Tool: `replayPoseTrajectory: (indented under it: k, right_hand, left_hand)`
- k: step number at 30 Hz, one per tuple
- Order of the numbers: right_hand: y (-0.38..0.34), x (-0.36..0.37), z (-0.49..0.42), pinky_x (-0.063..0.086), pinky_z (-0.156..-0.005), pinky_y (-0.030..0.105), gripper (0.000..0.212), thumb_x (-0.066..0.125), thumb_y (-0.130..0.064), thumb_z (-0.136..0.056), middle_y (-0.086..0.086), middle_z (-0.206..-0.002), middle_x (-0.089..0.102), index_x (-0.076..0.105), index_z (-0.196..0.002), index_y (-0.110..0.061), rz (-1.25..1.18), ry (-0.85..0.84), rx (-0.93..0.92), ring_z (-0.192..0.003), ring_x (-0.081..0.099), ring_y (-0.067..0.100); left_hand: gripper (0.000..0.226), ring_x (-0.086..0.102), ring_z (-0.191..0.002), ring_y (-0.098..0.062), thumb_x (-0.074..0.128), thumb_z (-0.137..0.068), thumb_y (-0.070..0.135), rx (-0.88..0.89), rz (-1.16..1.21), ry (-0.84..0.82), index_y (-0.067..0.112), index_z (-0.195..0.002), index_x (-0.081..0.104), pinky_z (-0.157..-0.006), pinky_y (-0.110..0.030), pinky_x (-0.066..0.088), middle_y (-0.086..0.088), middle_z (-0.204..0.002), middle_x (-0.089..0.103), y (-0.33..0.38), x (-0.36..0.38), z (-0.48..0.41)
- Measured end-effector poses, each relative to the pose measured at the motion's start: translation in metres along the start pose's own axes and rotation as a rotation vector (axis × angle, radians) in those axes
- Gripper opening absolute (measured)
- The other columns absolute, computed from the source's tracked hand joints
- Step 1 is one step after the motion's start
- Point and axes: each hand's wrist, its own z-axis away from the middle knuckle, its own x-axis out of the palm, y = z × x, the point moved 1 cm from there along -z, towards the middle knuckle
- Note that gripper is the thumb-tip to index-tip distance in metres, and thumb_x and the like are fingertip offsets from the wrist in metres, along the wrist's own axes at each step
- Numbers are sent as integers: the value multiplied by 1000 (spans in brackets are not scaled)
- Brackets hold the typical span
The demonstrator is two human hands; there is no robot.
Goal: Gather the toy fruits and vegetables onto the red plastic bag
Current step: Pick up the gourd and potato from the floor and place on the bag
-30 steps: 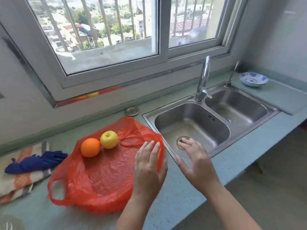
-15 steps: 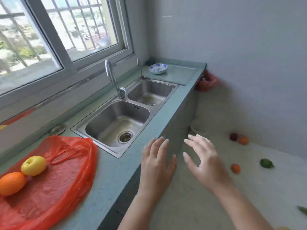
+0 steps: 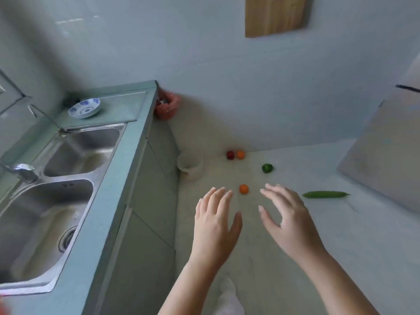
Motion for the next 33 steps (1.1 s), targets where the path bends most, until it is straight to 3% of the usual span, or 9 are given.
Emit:
replayPoseTrajectory:
  k: [7, 18, 25, 30, 33]
  right_hand:
    - [60, -11, -25, 45, -91, 35, 42, 45, -36, -83, 10, -111, 63, 63, -107, -6, 118, -10, 179, -106, 57, 27]
    - [129, -22, -108, 34, -96, 25, 43, 43, -37, -83, 8, -112, 63, 63, -108, -8, 230, 70, 341, -109, 53, 22]
    - [191, -43, -123, 40, -95, 30, 44, 43, -38, -84, 8, -113, 63, 63, -110, -8, 243, 138, 461, -111, 53, 23]
    - [265, -58, -136, 33, -93, 20, 43, 44, -37, -82, 7, -111, 63, 62, -108, -8, 213, 193, 541, -109, 50, 19]
    - [315, -77, -152, 37, -92, 24, 44, 43, -38, -82, 7, -112, 62, 62, -108, -9, 210, 222, 570, -110, 46, 14]
  left_hand:
    - [40, 44, -120, -24, 47, -83, 33, 85, 97, -120, 14, -118, 50, -99, -40, 39, -6, -122, 58, 8, 72, -58]
    - [42, 41, -117, -23, 45, -83, 33, 186, 255, -211, 9, -116, 53, -97, -38, 37, -9, -117, 60, 16, 165, -170]
    - [41, 43, -115, -23, 45, -83, 33, 270, 263, -338, 9, -115, 53, -97, -39, 38, -10, -115, 61, 43, 229, -207]
    - [46, 42, -110, -15, 43, -83, 37, 170, 388, -435, 7, -116, 56, -94, -32, 39, -8, -114, 61, 82, 290, -245]
    - [48, 46, -112, -18, 42, -83, 39, 162, 375, -496, 8, -117, 56, -94, -32, 39, -7, -116, 60, 110, 329, -271]
